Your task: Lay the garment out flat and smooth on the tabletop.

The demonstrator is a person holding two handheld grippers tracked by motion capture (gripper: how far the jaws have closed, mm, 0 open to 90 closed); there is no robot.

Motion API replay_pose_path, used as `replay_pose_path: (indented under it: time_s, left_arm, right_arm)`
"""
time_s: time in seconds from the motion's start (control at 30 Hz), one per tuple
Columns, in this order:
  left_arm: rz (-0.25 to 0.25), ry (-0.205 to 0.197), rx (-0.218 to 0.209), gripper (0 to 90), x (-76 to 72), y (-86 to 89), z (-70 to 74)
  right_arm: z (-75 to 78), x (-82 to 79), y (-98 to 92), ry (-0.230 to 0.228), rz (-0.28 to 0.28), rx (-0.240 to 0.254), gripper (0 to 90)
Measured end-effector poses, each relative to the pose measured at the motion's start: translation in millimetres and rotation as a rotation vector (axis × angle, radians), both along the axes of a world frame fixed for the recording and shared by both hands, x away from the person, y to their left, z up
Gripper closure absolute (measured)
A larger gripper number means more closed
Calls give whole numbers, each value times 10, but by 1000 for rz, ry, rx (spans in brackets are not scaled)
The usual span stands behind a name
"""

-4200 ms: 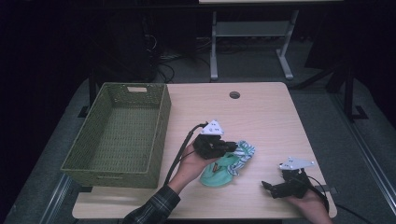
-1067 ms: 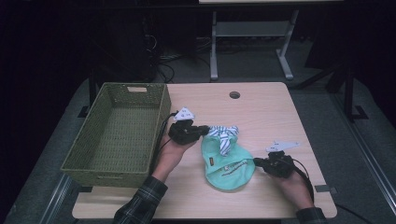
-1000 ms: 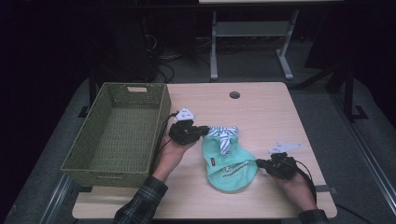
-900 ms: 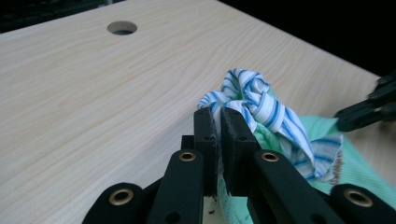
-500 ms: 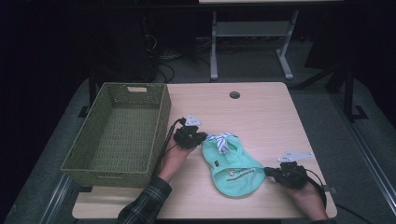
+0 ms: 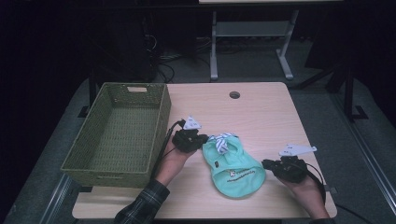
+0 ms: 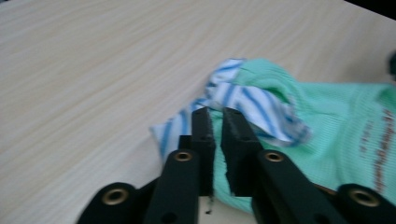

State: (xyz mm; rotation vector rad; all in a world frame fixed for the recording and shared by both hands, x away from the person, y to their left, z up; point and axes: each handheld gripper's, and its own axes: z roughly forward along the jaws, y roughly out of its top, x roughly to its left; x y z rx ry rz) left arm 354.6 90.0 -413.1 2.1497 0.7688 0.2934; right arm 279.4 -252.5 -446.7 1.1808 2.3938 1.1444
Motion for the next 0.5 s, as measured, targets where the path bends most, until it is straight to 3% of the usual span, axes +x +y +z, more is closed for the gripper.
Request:
replay_pose_path:
  time_s: [0.13,0.33,0.5]
  left_arm:
    - [-55,39,1,894,-148,-68,-51]
    - [-95,74,5,893,-331,-117,-148]
    - [-135,98,49,892,-409,-204,-298]
  right_arm:
    - [15,127,106,-12,25,1,894]
    - [-12,322,303,-9,67,-16,896]
    - [-79,440,447,8,74,-38,896]
